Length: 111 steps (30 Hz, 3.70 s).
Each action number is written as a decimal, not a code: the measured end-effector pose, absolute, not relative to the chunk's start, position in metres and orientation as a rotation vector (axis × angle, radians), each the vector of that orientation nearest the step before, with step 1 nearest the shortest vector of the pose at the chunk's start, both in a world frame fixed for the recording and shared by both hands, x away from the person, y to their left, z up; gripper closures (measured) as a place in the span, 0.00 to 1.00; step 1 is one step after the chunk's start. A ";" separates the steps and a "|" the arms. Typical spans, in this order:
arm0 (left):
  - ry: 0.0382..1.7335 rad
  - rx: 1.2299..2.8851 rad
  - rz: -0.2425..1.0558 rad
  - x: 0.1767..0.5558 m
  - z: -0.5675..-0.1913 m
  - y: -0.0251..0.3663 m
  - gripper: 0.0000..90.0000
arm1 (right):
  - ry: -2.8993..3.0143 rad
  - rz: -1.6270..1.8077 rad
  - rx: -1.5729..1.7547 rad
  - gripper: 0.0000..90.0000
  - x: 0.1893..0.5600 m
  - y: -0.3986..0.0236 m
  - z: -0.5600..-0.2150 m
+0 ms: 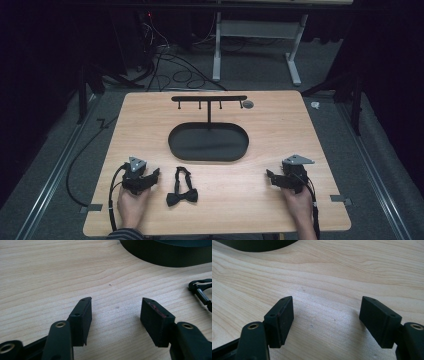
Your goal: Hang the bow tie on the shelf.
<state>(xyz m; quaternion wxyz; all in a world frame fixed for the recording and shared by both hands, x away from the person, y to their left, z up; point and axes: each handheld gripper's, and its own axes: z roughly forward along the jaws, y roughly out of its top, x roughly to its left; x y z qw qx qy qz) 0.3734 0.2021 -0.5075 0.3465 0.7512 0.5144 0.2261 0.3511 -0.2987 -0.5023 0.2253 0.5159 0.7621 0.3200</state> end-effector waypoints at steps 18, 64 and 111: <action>1.328 1.952 0.583 0.373 -0.508 0.202 0.46 | 2.102 0.884 1.425 0.32 0.351 -0.299 -0.502; 1.230 1.968 0.518 0.358 -0.488 0.186 0.51 | 2.103 0.881 1.421 0.32 0.351 -0.299 -0.502; 1.078 2.193 0.409 0.366 -0.493 0.127 0.84 | 2.103 0.880 1.421 0.32 0.351 -0.299 -0.502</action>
